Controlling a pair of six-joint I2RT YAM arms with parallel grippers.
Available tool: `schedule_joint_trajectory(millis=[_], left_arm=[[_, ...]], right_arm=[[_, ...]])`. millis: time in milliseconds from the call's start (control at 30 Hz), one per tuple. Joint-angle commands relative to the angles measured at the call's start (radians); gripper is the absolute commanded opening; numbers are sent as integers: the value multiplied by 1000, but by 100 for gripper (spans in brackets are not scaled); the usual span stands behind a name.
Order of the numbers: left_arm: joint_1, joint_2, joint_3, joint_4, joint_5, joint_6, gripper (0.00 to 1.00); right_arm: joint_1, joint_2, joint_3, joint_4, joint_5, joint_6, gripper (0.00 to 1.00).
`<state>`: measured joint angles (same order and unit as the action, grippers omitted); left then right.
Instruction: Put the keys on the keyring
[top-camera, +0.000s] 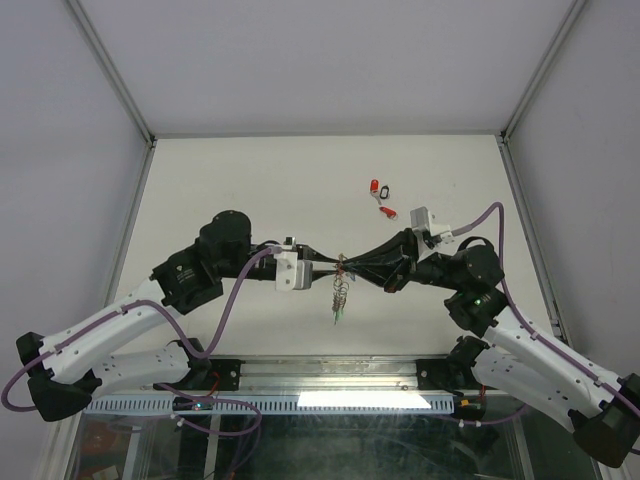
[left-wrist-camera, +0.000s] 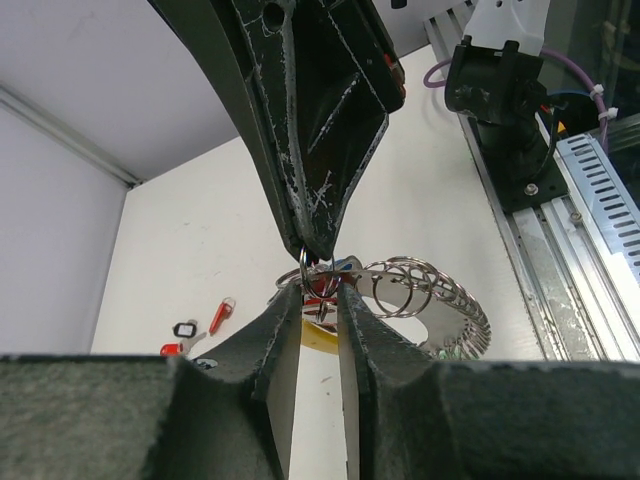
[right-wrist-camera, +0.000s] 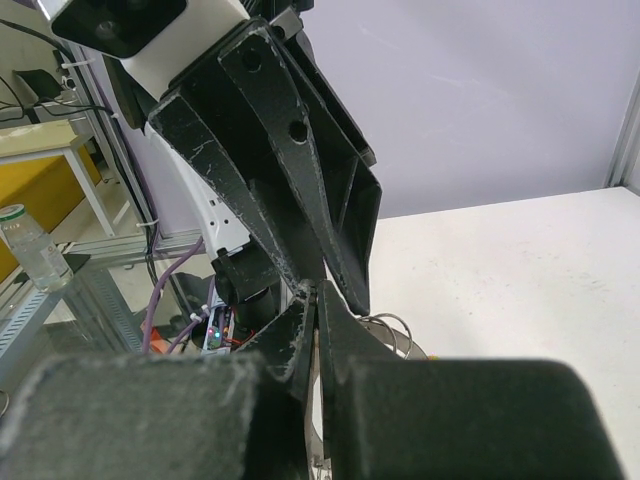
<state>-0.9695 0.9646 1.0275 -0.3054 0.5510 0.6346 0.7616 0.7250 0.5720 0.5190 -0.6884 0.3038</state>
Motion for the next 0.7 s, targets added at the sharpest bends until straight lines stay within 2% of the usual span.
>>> schedule_joint_trajectory(millis=[0,267,433,467,567,667], left_arm=[[-8,-2,-11,84,26,-43,17],[-8,8,-9,100,30,-48,0],[-6,9,2,75,-10,-27,0],[-6,15,11,56,-24,-21,0],[-2,47,64,-41,-64,24,0],[0,67,103,-127,-98,71,0]], right_arm=[[1,-16,44,71,0,-17,0],[1,-19,31,50,-2,-31,0],[1,-32,57,-50,12,-90,0],[1,-38,66,-79,21,-108,3],[1,-54,113,-205,55,-175,22],[2,-61,172,-369,96,-239,33]])
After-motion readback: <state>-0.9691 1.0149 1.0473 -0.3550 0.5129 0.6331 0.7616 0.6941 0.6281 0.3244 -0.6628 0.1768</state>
